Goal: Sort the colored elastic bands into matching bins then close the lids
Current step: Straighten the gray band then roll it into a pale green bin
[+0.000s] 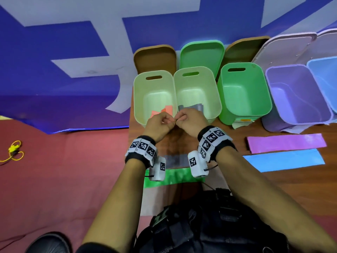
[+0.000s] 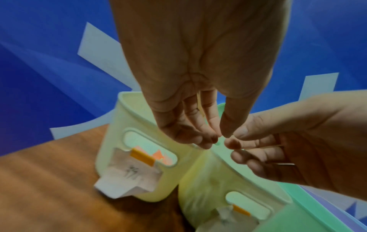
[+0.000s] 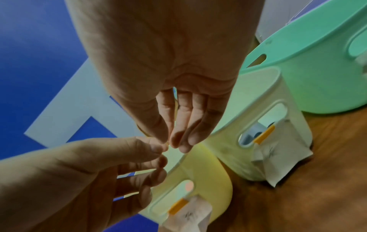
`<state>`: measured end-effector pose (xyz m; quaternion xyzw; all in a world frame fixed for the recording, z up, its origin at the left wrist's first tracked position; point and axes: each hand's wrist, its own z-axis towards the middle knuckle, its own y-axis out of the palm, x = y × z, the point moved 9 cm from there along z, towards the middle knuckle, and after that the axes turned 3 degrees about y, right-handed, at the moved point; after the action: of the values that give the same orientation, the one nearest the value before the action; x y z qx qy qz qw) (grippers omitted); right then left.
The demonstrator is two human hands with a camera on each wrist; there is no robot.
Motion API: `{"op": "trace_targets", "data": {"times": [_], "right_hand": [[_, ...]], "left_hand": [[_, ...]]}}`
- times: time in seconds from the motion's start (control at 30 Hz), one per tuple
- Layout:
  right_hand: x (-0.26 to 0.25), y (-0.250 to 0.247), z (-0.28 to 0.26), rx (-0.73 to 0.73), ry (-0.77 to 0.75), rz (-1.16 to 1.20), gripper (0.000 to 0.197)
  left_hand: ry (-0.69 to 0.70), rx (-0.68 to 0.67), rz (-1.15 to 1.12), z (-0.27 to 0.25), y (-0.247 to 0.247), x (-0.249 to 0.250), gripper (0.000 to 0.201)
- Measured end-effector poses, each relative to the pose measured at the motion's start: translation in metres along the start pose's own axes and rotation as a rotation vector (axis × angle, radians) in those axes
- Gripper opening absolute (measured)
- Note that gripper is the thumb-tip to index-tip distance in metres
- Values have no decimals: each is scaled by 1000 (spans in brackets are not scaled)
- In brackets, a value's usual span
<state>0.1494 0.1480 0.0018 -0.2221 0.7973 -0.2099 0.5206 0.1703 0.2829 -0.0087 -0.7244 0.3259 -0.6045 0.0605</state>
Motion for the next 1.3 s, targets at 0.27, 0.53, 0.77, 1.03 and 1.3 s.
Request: {"op": "trace_targets", "data": {"times": [0.27, 0.53, 0.77, 1.03, 1.3], "right_hand": [[-24, 90, -8, -152, -15, -62, 16], [-32, 183, -16, -298, -28, -121, 21], [-16, 222, -18, -394, 42, -236, 20], [9, 238, -1, -398, 120, -270, 25], [18, 247, 4, -417, 111, -344, 32]], "left_hand": [[-119, 17, -39, -51, -38, -75, 17], [-263, 56, -37, -92, -65, -155, 25], [-399, 4, -95, -100, -52, -205, 21], [-370, -28, 4, -86, -40, -217, 17], [-398, -71, 109, -79, -41, -228, 22]]}}
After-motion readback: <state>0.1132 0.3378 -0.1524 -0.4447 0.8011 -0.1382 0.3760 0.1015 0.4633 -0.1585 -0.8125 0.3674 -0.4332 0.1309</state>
